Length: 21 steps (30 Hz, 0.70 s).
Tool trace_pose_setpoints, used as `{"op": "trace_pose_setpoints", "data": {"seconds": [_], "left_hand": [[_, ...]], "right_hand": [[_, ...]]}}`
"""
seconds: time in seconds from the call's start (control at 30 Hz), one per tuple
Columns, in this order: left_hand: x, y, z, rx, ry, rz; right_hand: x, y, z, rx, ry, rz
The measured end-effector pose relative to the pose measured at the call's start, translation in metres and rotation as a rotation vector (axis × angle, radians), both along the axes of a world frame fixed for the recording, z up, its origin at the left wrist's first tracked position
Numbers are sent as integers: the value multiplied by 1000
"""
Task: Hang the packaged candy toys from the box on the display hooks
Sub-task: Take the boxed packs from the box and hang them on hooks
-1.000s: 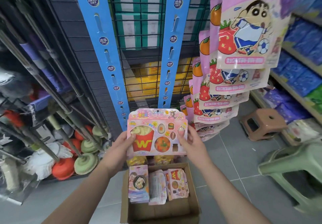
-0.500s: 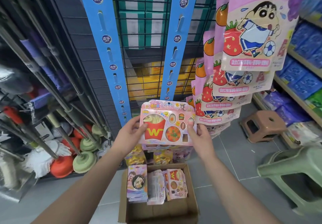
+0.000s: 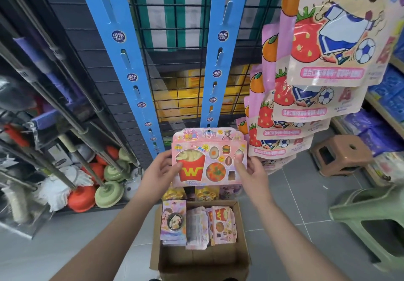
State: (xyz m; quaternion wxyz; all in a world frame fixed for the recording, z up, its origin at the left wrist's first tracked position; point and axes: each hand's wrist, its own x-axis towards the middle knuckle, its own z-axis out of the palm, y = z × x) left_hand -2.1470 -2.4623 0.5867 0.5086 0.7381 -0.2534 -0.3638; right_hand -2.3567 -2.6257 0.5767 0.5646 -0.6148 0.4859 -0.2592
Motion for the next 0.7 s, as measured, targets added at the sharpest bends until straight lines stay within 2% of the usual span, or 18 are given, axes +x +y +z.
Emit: {"op": "trace_pose_setpoints", "data": {"seconds": [0.17, 0.43, 0.57, 0.7], "left_hand": [[1, -6, 5, -46, -1, 29], [-1, -5, -2, 71, 42, 30], [0, -11, -6, 143, -56, 33], [-2, -15, 0, 228, -146, -68]], "right_hand": [[1, -1, 15, 13, 16, -35], [-1, -6, -9, 24, 37, 54], [6, -6, -5, -11, 111, 44], [12, -9, -11, -57, 154, 40]]}}
